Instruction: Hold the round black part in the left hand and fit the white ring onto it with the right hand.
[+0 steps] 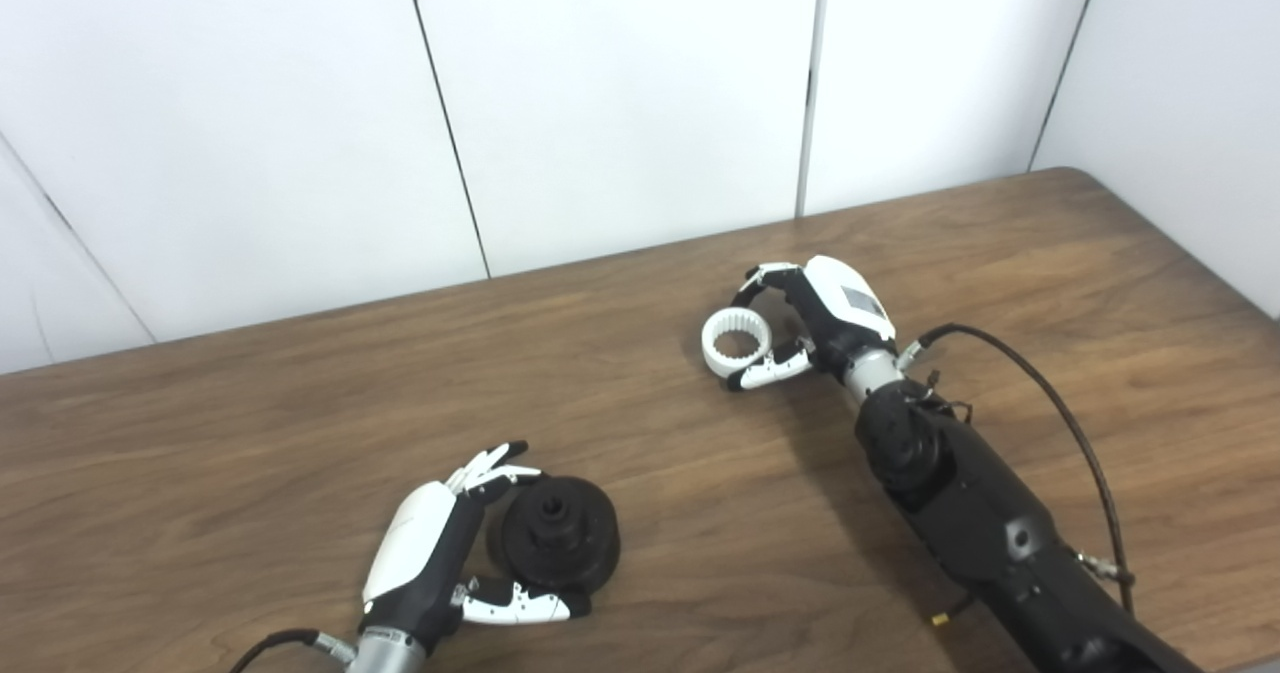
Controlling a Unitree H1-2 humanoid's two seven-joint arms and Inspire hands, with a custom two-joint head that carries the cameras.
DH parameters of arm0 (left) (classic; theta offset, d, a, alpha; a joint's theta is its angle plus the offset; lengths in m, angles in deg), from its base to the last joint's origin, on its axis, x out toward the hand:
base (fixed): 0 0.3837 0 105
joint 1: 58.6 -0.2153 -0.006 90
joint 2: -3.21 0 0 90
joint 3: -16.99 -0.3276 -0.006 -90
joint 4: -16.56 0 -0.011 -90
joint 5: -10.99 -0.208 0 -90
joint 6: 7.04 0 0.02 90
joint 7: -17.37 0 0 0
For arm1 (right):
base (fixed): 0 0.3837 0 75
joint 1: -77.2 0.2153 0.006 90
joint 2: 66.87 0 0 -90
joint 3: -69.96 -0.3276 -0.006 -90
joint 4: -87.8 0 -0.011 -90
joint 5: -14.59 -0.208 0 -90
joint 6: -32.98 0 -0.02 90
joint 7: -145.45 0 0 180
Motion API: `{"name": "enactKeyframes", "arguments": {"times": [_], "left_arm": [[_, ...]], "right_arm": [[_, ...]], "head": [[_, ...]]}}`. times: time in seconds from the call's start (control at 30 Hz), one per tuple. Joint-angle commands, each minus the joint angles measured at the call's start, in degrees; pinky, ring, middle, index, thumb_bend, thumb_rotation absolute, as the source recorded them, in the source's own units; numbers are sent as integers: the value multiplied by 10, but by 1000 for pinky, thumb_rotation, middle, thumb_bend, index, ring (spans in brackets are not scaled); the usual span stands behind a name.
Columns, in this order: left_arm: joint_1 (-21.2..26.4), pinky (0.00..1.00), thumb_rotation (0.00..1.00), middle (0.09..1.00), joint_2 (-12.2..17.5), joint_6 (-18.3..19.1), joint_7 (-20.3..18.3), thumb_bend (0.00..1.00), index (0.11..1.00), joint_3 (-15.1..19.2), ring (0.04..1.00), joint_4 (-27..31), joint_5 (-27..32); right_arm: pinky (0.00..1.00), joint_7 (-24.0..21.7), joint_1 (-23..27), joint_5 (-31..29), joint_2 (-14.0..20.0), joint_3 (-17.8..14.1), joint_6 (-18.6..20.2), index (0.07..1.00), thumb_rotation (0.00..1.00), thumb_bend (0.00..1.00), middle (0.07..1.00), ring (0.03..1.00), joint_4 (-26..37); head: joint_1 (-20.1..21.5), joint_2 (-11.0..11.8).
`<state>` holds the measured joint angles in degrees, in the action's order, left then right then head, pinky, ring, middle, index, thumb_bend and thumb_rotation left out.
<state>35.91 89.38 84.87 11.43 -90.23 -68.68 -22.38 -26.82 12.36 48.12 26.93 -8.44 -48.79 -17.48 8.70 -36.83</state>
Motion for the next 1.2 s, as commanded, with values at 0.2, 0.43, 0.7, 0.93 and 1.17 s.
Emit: {"name": "enactKeyframes", "arguments": {"times": [0.2, 0.43, 0.7, 0.93, 1.17], "left_arm": [[-3, 929, 301, 929, -4, 31, -11, 887, 610, -9, 947, -12, -22], [2, 945, 309, 935, -23, 43, -7, 893, 612, -19, 951, -19, -34], [6, 945, 315, 932, -35, 39, 6, 908, 606, -22, 948, -32, -41], [8, 944, 321, 936, -37, 39, 6, 906, 609, -22, 952, -35, -43], [8, 945, 303, 934, -37, 39, 8, 905, 610, -22, 951, -34, -43]], "right_arm": [[744, -2, 19, -9, 5, -34, -14, 483, 143, 521, 819, 851, 112], [747, -31, 7, -39, 14, -53, -29, 482, 140, 523, 816, 856, 184], [730, -55, -10, -41, 18, -46, -67, 482, 138, 522, 805, 843, 247], [736, -84, -23, -38, 10, -38, -74, 481, 140, 523, 804, 841, 295], [723, -117, -41, -37, 2, -23, -73, 481, 141, 524, 804, 849, 327]], "head": [[-33, -2], [-101, -7], [-125, -10], [-135, -12], [-136, -13]]}}
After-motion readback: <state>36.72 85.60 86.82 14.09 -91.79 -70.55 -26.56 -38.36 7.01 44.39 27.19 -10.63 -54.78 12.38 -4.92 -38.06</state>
